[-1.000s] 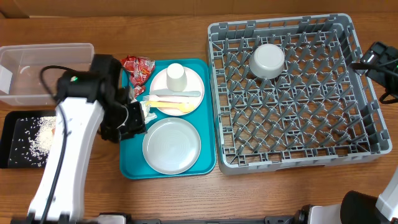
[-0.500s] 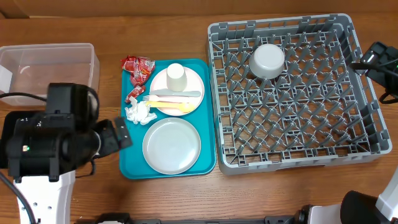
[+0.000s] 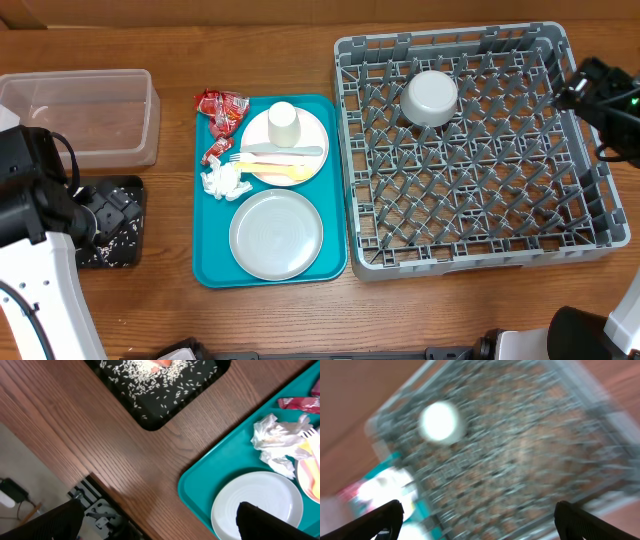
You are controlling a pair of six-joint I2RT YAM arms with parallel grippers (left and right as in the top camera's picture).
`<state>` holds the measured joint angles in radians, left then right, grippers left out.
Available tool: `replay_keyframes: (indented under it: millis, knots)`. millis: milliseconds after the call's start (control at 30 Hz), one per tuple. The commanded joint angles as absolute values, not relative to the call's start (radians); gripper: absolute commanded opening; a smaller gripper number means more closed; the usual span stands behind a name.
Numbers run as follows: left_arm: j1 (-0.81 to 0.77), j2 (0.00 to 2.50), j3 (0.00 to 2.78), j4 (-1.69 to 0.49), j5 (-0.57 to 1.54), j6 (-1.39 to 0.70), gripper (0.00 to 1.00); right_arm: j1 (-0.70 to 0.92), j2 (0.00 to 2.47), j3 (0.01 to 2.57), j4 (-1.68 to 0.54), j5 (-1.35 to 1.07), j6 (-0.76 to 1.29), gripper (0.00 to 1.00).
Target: Sort waste into correct bins and load items into the dishwasher rack
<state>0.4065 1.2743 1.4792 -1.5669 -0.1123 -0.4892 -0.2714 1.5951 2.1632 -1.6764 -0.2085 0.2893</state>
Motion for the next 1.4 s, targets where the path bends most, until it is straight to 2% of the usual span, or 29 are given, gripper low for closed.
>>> replay_keyframes:
  millis: [0,133,267,433,467,667,900,1367]
  knots:
    - [0.412,1.291,1.494,-1.567,-0.111,-0.513,1.0,-0.247,1.594,2.16,-1.679,-0.521,0.28,1.0]
    - [0.412,1.308,1.494,-1.567,-0.113,-0.512,1.0,-0.123,1.594,2.149,-1.694,-0.48,0.208,1.0]
    - [0.412,1.315,1.494,-1.566,-0.114,-0.513,1.0,0.08,1.594,2.09,-1.694,-0.374,0.209,0.98]
    - [0.412,1.316,1.494,-1.566,-0.114,-0.513,1.0,0.352,1.609,1.97,-1.656,-0.149,0.306,0.95]
    - [0.412,1.316,1.494,-1.566,-0.114,-0.513,1.0,0.429,1.619,1.929,-1.624,-0.108,0.315,0.93]
    - [0.412,1.316,1.494,-1.566,-0.114,-0.513,1.0,0.641,1.667,1.766,-1.4,-0.096,0.311,0.79]
    - [0.412,1.316,1.494,-1.566,-0.114,-0.513,1.0,0.745,1.793,1.654,-1.222,-0.057,0.315,0.79]
    - [0.412,1.316,1.494,-1.566,-0.114,-0.513,1.0,0.775,2.053,1.654,-1.107,-0.054,0.308,0.73]
